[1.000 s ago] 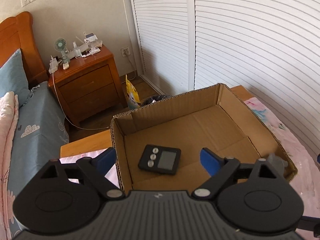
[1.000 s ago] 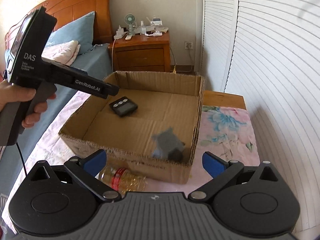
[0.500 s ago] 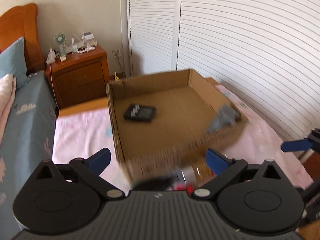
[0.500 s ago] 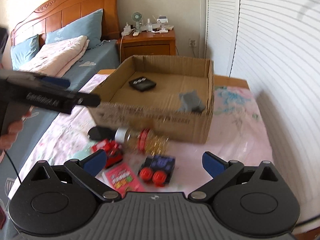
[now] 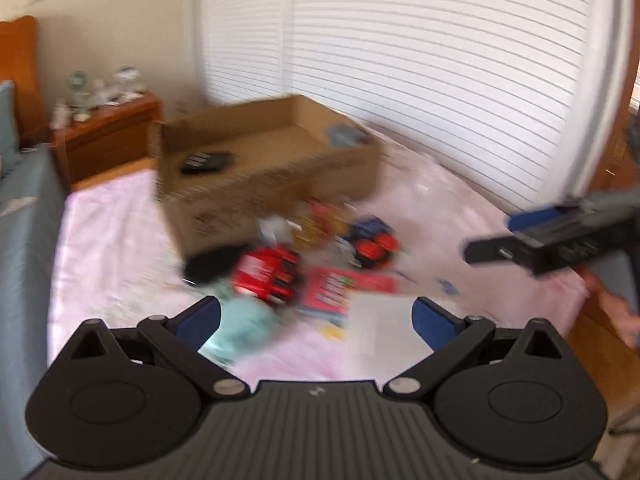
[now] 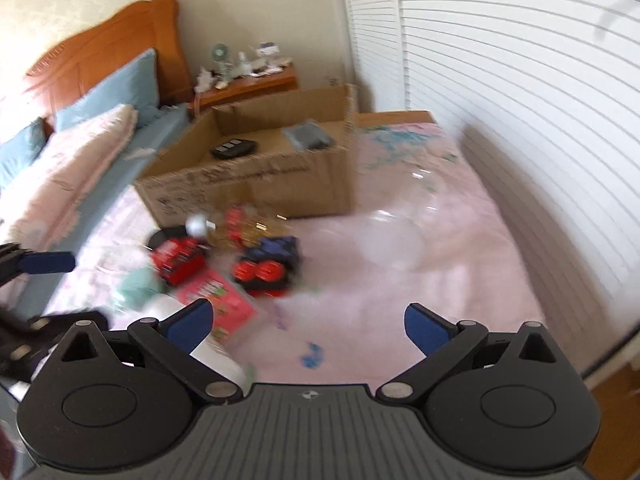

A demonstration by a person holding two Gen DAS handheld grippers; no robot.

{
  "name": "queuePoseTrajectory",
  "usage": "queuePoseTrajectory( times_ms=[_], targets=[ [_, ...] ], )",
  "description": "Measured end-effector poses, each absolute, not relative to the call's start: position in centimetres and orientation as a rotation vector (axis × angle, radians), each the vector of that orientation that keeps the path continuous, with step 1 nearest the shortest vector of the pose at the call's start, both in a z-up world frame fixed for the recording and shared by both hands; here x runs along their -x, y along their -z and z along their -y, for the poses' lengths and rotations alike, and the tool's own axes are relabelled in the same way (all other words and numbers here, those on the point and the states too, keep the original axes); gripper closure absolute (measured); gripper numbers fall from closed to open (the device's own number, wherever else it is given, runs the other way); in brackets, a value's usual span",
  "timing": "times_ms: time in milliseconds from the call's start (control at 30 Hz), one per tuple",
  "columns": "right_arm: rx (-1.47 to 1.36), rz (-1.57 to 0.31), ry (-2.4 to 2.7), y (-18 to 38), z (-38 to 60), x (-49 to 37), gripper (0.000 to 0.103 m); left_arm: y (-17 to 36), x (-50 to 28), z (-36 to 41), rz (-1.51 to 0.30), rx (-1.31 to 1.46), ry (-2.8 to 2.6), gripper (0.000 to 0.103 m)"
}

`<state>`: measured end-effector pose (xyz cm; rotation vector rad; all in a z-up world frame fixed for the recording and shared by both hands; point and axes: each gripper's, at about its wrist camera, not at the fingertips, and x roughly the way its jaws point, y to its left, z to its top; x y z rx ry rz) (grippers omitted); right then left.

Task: Organize rigid objects
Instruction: 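Grasp the white plastic box with the left tool while the right tool moves toward the clear jar, then close the right tool around the clear plastic jar while the left tool holds the white box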

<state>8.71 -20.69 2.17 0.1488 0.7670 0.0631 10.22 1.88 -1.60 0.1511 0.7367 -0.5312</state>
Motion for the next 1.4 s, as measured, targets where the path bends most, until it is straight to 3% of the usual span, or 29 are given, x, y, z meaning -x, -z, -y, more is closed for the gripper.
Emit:
queuePoseTrajectory(
  times_ms=[400,533,567,600,967,1400],
  targets=[
    [-0.147,-0.779,-0.051,-0.1,23.6,-7.1,0.0,4.8,-9.9,2.5,-0.824,-0.203,0.628,0.002],
    [-0.111,-0.79,-0.082,0.5,23.7,-7.3,0.0,5.4,-10.2,3.1,-0.821,-0.202,0.599,0.008],
    [-0.097,-0.794,-0.092,0.6,23.8,-7.3,0.0,5.5,-10.3,3.2,-0.824,-0.205,0.592,0.019],
    [-0.079,-0.799,-0.106,0.7,23.8,-7.5,0.0,5.7,-10.5,3.3,-0.829,-0.209,0.581,0.021],
    [0.095,-0.748,-0.268,-1.4,25.9,-10.6,0.0,5.5,-9.6,0.5,-0.885,-0.157,0.426,0.021],
    [0.174,-0.754,-0.402,-2.3,28.1,-22.8,0.0,5.5,-9.9,-0.6,-0.891,-0.096,0.333,0.021]
  ],
)
